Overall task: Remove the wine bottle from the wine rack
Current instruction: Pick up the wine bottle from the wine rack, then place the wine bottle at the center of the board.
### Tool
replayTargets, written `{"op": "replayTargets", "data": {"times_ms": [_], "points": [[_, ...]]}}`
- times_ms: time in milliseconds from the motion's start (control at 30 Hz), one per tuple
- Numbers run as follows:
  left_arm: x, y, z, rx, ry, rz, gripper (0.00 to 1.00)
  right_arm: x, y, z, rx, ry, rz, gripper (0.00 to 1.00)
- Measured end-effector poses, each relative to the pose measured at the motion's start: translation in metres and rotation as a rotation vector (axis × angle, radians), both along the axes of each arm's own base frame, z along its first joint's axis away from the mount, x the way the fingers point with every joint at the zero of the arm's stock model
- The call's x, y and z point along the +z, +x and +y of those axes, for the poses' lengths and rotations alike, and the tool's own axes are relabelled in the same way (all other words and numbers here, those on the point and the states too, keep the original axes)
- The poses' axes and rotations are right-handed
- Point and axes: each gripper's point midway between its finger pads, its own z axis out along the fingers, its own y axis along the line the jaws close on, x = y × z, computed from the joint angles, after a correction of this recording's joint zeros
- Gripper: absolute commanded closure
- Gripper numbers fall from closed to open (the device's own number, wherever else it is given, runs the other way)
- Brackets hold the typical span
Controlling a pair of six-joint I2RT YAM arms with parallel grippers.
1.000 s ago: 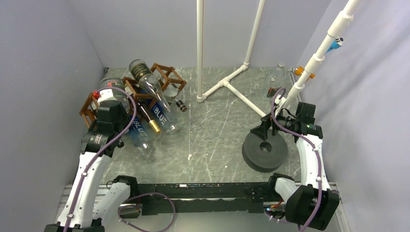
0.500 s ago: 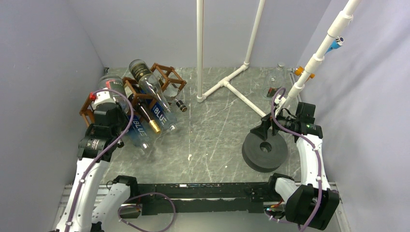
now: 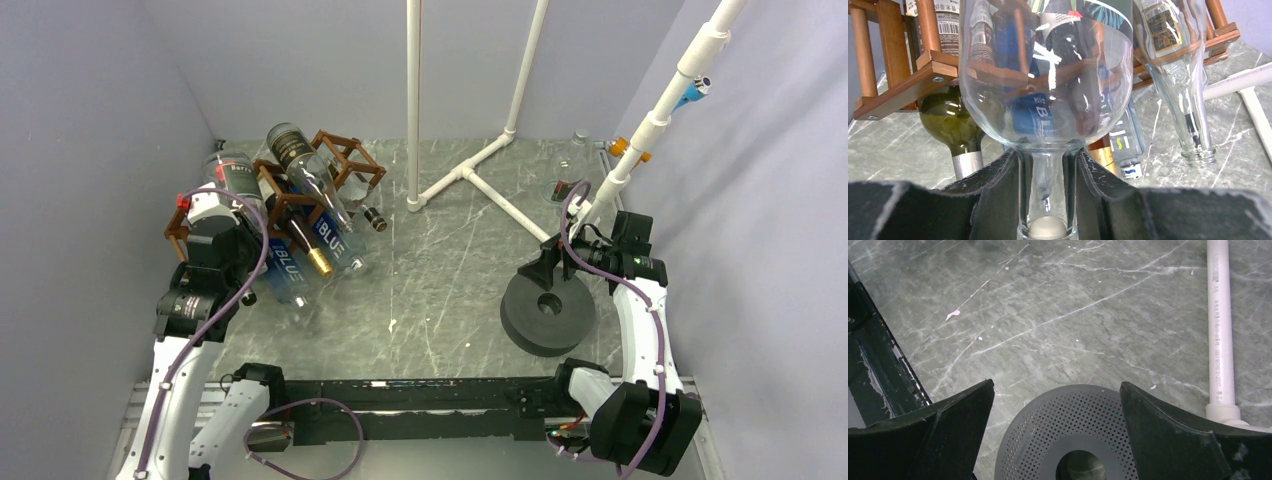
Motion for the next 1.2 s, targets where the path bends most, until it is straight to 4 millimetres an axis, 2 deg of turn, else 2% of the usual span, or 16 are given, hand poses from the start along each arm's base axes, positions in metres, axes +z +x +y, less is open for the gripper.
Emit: {"op": "replayTargets", "data": {"times_ms": [733,1200], "points": [[0.015,0.004,-0.025,-0.091,-0.114,-0.036,1.00,-0.001,0.001,-0.002,-0.009,-0.010,0.003,0.00],[0.020,0.015,-0.054,-0.184,-0.184,-0.042,1.00,-0.001,0.001,-0.002,-0.010,-0.012,0.002,0.00]]}}
